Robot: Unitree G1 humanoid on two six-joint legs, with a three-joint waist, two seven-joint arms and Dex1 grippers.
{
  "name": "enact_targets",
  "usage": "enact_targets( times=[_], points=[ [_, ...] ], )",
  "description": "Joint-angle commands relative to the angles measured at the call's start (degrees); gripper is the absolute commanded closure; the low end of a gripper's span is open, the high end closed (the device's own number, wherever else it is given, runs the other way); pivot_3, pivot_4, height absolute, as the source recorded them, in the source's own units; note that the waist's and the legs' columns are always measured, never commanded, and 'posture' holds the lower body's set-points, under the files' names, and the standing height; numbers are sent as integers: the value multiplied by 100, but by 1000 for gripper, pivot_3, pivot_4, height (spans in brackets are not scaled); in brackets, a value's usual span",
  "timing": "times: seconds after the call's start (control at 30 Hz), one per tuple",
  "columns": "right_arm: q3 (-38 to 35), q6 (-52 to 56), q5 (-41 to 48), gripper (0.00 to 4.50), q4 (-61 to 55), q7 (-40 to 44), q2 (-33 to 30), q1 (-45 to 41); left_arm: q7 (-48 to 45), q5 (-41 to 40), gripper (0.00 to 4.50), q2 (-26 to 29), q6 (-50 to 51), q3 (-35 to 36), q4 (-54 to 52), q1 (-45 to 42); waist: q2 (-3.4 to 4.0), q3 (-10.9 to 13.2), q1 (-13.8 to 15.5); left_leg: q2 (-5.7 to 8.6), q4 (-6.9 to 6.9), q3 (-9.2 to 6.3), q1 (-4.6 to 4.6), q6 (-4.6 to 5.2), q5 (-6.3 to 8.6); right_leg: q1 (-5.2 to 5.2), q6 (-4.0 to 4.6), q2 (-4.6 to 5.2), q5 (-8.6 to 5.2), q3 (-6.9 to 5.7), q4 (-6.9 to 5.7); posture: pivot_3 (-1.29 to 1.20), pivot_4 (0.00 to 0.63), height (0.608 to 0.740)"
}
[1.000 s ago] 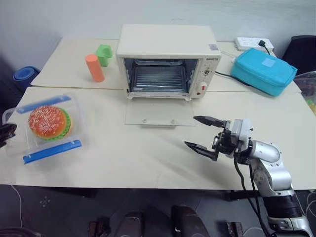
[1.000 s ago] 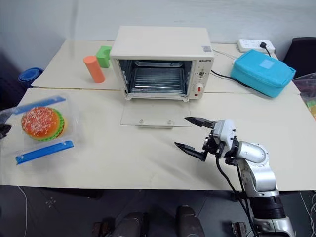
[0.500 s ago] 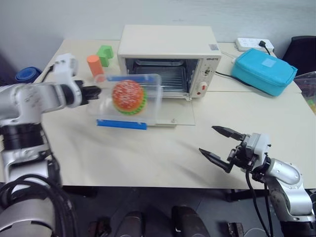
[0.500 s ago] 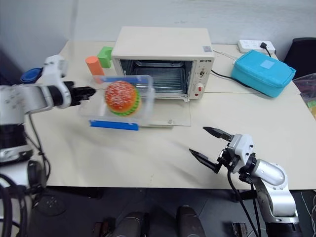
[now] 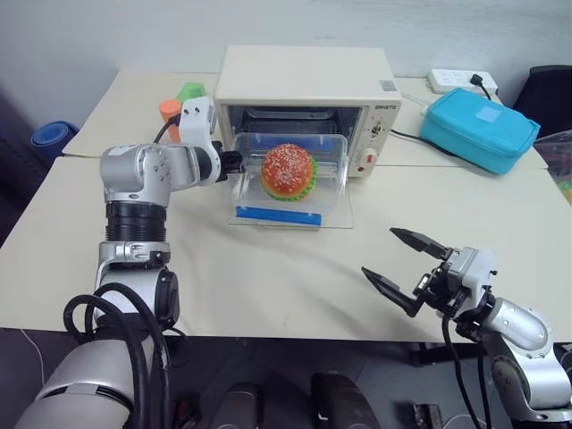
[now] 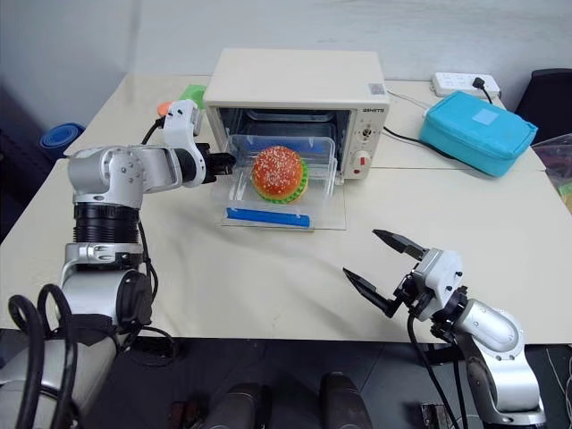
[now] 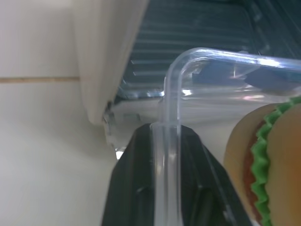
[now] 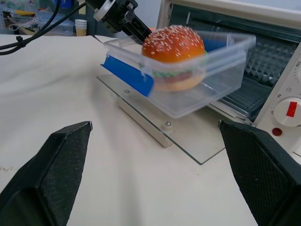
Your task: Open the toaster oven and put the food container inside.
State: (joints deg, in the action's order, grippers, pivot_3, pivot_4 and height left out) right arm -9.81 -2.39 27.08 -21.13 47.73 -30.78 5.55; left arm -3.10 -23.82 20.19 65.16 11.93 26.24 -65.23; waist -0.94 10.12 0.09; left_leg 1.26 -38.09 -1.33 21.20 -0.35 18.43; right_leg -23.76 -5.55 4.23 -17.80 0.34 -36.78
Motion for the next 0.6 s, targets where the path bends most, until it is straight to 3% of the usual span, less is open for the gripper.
enact_targets(
  times=[0.03,0.17,0.23,0.33,0.43,0.6],
  points=[
    [-113,-59,57,0,-261,-98,32,50,45,-103,2505,-93,-121,406,-84,-183,0,0,1,0,0,0,0,0,0,0,0,0,0,0,-3,0,150,740],
    [-158,89,188,0,-295,-145,-38,-12,-428,-292,1377,233,199,516,-358,-18,-1,1,-2,0,0,0,1,0,0,0,-1,0,0,-1,-6,0,150,740],
    [-150,307,323,0,-370,-148,-107,-58,-614,-496,1377,479,468,810,-427,97,1,2,-45,-3,1,2,0,-2,-1,-2,-1,-3,0,0,-11,0,150,740],
    [36,1052,681,0,-590,-163,-282,-213,-2619,-601,1377,1664,-252,174,-1038,1020,11,3,-182,-17,11,18,-8,-12,-4,-9,0,-15,0,3,-16,0,150,740],
    [371,1491,694,842,-529,-102,-331,-498,-4357,-523,1899,2355,-1681,-184,-1471,2048,12,3,-167,-30,21,18,-13,-25,-8,-12,3,-22,-1,13,-9,0,150,740],
    [1016,1574,-6,2416,379,101,-325,-1385,-5365,-287,3337,2256,-3226,-568,-1892,3066,11,3,23,-15,-1,-14,1,-10,-6,8,11,4,-5,0,29,0,150,740]
  ],
)
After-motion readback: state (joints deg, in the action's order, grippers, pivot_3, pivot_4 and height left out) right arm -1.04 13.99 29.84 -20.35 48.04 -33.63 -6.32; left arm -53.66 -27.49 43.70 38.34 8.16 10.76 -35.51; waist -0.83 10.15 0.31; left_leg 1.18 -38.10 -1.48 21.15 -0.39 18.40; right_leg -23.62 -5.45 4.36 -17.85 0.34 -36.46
